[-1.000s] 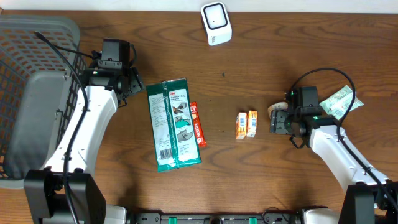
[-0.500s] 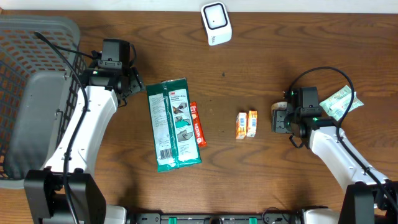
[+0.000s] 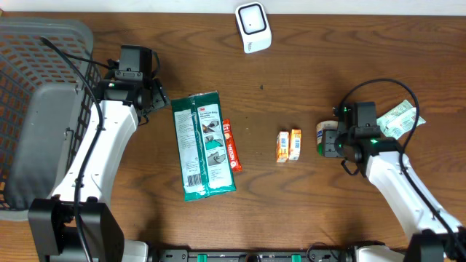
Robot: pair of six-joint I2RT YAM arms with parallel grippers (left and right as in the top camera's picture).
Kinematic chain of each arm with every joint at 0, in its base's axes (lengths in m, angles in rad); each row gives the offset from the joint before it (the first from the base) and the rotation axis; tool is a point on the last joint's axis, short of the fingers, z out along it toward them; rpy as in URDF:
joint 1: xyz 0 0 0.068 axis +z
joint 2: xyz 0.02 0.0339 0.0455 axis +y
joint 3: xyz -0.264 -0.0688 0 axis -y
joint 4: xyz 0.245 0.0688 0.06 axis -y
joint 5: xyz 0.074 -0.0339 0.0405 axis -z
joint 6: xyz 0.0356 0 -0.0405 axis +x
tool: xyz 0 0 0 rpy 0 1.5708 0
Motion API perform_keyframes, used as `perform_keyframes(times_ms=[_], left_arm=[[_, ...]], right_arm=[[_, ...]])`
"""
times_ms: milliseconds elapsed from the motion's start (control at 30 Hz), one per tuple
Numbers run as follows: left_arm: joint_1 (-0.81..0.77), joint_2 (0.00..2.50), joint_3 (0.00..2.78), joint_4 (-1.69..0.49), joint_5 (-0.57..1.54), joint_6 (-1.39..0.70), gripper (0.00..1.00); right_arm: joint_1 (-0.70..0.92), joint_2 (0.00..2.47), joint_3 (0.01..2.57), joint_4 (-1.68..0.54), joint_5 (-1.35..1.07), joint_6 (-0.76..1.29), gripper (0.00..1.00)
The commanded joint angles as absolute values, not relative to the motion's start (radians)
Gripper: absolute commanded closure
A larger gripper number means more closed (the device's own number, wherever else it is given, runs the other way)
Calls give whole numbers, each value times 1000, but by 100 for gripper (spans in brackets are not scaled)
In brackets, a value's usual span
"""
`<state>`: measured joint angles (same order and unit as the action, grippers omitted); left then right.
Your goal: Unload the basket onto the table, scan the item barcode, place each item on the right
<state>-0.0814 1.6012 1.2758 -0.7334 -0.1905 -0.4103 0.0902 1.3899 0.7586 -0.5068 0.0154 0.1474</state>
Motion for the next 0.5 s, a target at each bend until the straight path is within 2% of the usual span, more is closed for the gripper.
perform_keyframes(times_ms=[0, 67, 233, 467], left_arm=[[-82, 1601, 1280, -736, -211, -400, 15], [-82, 1601, 1280, -736, -211, -400, 15], [-82, 1601, 1280, -736, -211, -400, 15], [-82, 1601, 1280, -736, -211, -400, 15]], right_arm=[[93, 1316, 799, -530, 17, 141, 48], [93, 1276, 800, -541, 17, 142, 49], [93, 1237, 800, -550, 17, 145, 25], [93, 1295, 792, -575, -16, 152, 21]])
